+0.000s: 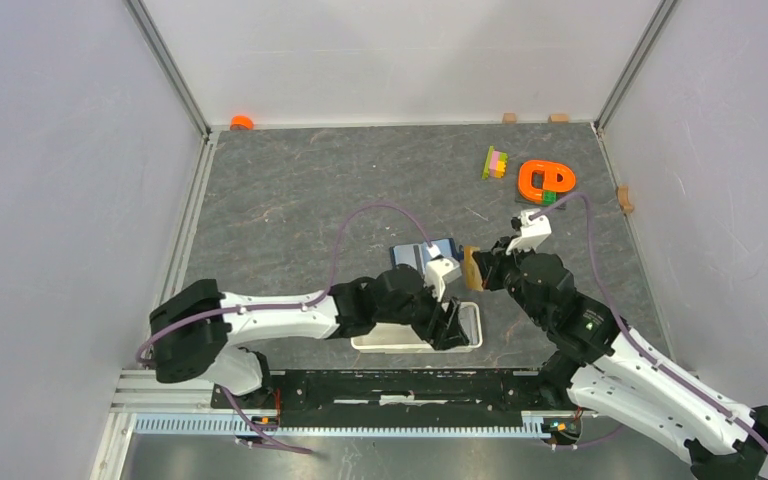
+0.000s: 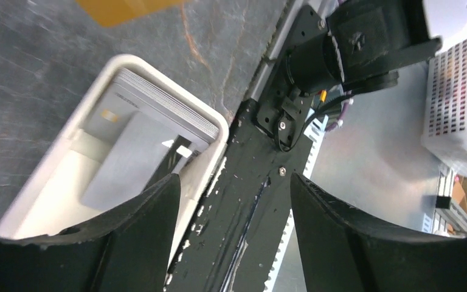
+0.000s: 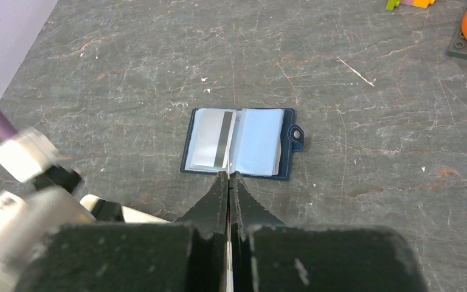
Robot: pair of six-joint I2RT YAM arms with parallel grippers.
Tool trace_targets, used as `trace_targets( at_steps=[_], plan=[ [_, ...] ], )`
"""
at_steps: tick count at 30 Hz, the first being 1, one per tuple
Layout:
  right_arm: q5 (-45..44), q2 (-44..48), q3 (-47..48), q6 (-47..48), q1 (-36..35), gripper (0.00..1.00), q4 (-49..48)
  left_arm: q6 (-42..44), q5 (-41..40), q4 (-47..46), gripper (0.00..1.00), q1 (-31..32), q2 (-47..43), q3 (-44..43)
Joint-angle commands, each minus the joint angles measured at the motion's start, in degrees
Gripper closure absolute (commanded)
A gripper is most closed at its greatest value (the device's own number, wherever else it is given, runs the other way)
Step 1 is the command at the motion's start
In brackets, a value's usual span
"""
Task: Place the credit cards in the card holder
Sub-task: Place the credit card in the storage box, then insert the credit card into the card holder.
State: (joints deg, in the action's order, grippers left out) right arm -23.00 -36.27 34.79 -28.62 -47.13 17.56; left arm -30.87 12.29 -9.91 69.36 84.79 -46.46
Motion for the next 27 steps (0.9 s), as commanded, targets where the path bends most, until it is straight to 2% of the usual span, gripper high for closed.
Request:
trace_targets(
  at_steps=[1, 7, 10, 14, 19, 22, 27],
  plan=[
    [1.2, -2.5, 3.0, 2.7, 0.1, 1.00, -3.9, 2.3, -1.3, 2.6, 0.26, -5.2, -5.9, 0.5],
    [9.4, -7.4, 4.2, 7.1, 3.8, 1.00, -7.2, 1.2, 6.5, 3.1, 0.18, -16.6, -9.8, 0.4],
    [20.2, -8.7, 3.2, 7.0, 9.5, 1.00, -12.0, -2.2, 12.0, -0.3, 0.17, -20.5, -9.5, 0.3],
    [36.0, -9.1, 2.1, 4.8, 15.1, 1.00, -20.6, -8.3, 17.5, -10.3, 0.15, -23.5, -11.1, 3.1],
    [54.2, -9.2, -0.8, -5.5, 21.6, 1.00, -34.6, -14.4, 20.4, -20.0, 0.14, -25.7, -15.1, 6.8],
    [59.9, -9.3, -3.8, -12.8, 23.4, 1.00, -43.7, -15.0, 20.6, -20.7, 0.19, -26.3, -17.2, 7.2],
    [63.6, -10.4, -5.3, -16.5, 23.5, 1.00, -49.4, -16.9, 20.9, -23.5, 0.34, -26.4, -17.8, 7.0]
  ],
)
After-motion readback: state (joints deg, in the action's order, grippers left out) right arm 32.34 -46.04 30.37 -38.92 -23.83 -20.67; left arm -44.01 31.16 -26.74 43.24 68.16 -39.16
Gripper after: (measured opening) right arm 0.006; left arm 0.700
